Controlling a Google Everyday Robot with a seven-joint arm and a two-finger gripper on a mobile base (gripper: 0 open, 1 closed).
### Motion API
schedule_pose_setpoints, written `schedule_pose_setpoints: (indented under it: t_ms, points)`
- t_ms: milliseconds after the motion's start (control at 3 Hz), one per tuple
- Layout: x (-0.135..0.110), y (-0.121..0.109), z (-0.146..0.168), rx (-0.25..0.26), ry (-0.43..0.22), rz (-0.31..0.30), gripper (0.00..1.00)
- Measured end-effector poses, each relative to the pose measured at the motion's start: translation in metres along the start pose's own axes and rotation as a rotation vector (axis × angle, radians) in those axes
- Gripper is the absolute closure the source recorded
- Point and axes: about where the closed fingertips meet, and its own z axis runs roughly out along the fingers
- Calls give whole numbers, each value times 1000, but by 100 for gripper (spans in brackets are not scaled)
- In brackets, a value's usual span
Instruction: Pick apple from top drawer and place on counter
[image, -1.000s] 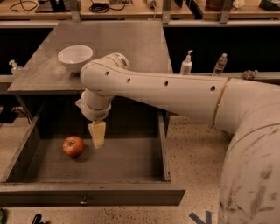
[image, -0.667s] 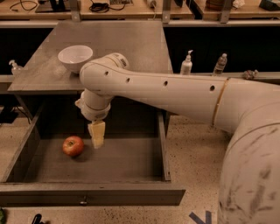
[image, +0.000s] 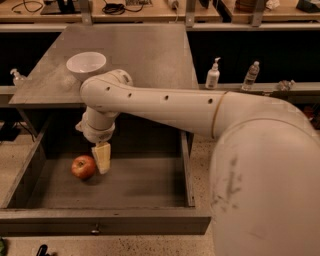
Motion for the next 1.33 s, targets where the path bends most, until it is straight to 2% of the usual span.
schedule_pose_setpoints:
  t_ms: [333, 667, 1000, 1333]
  points:
    - [-20, -9, 35, -58, -17, -69, 0]
    - [-30, -12, 72, -131, 12, -114, 0]
    - [-20, -10, 93, -184, 72, -120, 0]
    - [-19, -10, 95, -189, 79, -121, 0]
